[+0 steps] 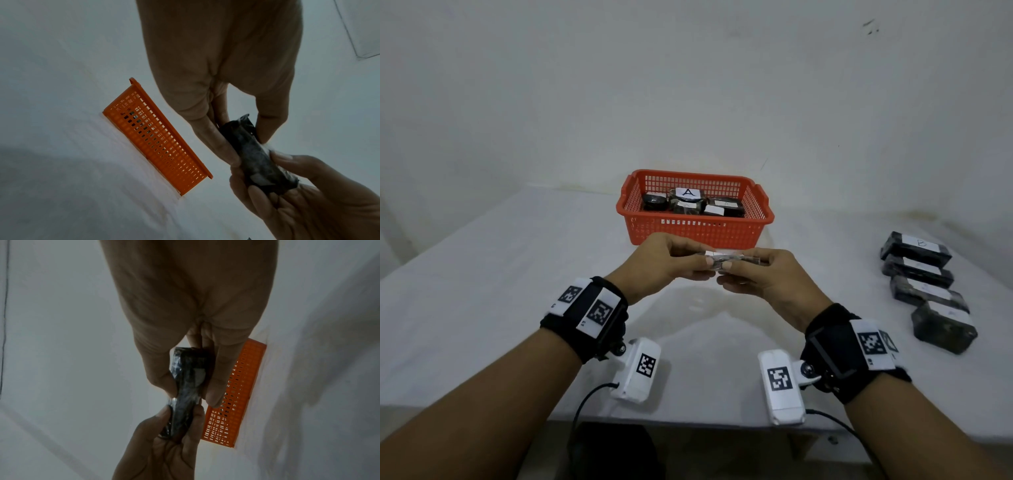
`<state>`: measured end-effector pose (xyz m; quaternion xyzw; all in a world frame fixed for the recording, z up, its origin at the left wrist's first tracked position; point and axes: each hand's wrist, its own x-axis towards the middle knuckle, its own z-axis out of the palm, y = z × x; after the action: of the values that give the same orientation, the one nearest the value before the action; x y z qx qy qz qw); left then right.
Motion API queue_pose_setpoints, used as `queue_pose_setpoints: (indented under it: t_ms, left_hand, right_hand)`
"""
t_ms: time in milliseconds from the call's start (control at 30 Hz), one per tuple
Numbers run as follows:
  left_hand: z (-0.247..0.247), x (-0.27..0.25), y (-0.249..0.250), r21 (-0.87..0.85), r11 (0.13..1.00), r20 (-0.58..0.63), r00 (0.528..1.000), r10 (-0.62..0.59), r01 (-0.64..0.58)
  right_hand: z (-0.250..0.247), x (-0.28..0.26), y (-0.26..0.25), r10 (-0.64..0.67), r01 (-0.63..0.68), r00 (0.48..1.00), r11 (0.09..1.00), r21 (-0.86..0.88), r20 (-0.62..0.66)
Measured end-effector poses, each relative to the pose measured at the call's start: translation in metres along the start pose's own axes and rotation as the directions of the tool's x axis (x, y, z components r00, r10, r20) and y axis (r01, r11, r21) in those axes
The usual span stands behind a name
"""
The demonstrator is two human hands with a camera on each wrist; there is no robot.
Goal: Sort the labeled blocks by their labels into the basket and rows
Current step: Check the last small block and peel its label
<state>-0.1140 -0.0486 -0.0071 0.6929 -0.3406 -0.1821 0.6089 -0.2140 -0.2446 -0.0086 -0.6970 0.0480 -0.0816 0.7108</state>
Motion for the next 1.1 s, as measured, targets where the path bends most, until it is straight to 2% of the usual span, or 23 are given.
queue_pose_setpoints:
  t_ms: [133, 267, 467, 633, 833, 1000, 1100]
  left_hand:
    - [0.001, -0.002, 0.002, 0.018, 1.0, -0.013, 1.0, 0.0, 0.001]
    - [0.004, -0.006, 0.004, -0.029, 1.0, 0.038, 0.999, 0.001, 0.0]
    - [0.002, -0.006, 0.001, -0.044, 0.999, -0.014, 0.999, -0.031, 0.03]
    - [0.003, -0.007, -0.002, -0.102, 0.993, 0.001, 0.998, -0.057, 0.057]
    - [0.008, -0.008, -0.001, -0.036, 0.999, -0.041, 0.999, -0.033, 0.032]
    - [0.016, -0.01, 0.001, -0.073, 0.997, -0.014, 1.0, -0.024, 0.023]
    - [0.015, -0.011, -0.001, -0.082, 0.996, -0.035, 0.999, -0.033, 0.03]
  right_hand:
    - [0.0, -0.002, -0.001, 0.0, 0.0, 1.0, 1.0, -0.008, 0.005]
    - [0.001, -0.002, 0.0, -0.053, 0.051, 0.996, 0.998, -0.029, -0.069]
    - [-0.006, -0.008, -0.001, -0.004, 0.004, 1.0, 1.0, -0.021, 0.022]
    - [-0.011, -0.009, 0.003, -0.009, 0.008, 0.999, 1.0, -0.013, -0.039]
    - [-0.008, -0.009, -0.002, 0.009, -0.009, 1.0, 0.997, -0.07, 0.004]
    - [-0.002, -0.004, 0.001, -0.048, 0.039, 0.995, 0.994, -0.101, -0.088]
    - [-0.003, -0.006, 0.002, -0.006, 0.0, 0.999, 0.994, -0.107, -0.05]
